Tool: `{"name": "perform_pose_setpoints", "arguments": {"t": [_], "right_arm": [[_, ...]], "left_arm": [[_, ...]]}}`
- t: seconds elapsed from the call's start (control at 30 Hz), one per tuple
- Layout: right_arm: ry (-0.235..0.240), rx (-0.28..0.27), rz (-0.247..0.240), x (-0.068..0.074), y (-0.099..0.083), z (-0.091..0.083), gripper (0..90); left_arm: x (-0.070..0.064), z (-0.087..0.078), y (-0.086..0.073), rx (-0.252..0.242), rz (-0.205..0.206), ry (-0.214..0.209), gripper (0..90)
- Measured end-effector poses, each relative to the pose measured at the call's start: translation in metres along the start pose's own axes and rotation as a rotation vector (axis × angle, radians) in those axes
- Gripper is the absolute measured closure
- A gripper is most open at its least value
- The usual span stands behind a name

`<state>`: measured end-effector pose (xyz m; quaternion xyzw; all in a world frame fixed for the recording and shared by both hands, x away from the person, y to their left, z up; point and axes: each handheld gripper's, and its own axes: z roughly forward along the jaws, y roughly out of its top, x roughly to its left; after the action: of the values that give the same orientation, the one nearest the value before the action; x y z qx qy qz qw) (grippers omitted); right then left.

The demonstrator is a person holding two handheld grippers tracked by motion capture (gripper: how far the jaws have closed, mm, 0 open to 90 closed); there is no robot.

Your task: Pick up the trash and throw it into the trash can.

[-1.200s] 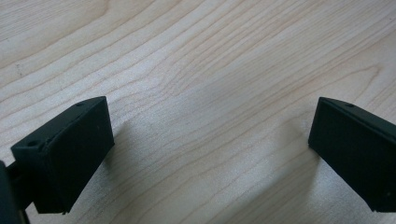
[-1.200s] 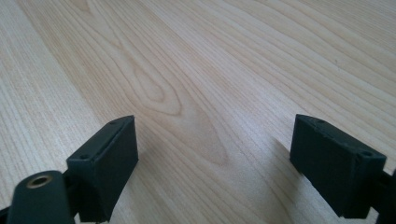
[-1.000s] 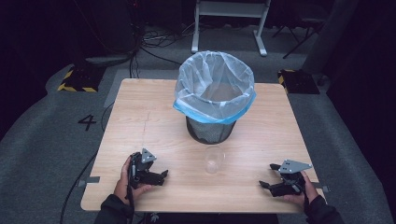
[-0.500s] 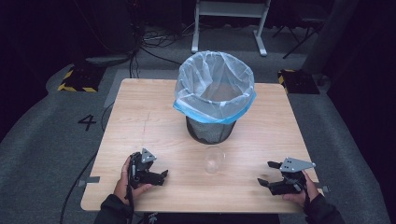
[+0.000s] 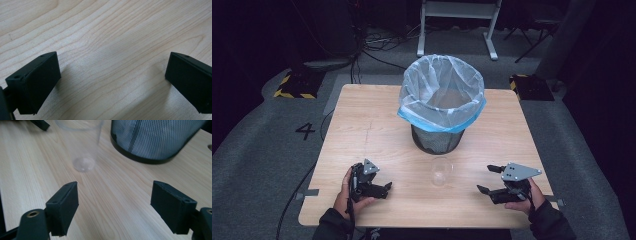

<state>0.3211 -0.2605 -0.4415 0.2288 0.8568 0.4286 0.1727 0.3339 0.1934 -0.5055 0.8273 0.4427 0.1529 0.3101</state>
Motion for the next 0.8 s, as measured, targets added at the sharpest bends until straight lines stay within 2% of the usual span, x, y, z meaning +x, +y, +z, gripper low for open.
{"name": "perform_pose_setpoints", "arguments": {"t": [0.1,0.17,0.2,0.47,0.8], "right_arm": [[0.015,-0.015,-0.021,0.004,0.009,0.003,22.6],[0.012,-0.013,-0.013,0.005,0.011,0.004,22.7],[0.024,-0.024,-0.031,0.006,0.016,0.007,22.9],[0.044,-0.030,-0.069,0.016,0.033,0.023,23.2],[0.071,-0.047,-0.095,0.029,0.051,0.034,23.4]], "left_arm": [[0.000,0.000,0.000,0.000,-0.001,0.000,0.0],[0.000,0.000,0.000,0.000,-0.001,0.000,0.1],[0.000,0.000,0.000,0.001,0.001,-0.001,0.1],[0.000,0.000,0.000,0.001,0.001,-0.001,0.0],[0.000,0.000,0.000,0.001,0.001,-0.001,0.1]]}}
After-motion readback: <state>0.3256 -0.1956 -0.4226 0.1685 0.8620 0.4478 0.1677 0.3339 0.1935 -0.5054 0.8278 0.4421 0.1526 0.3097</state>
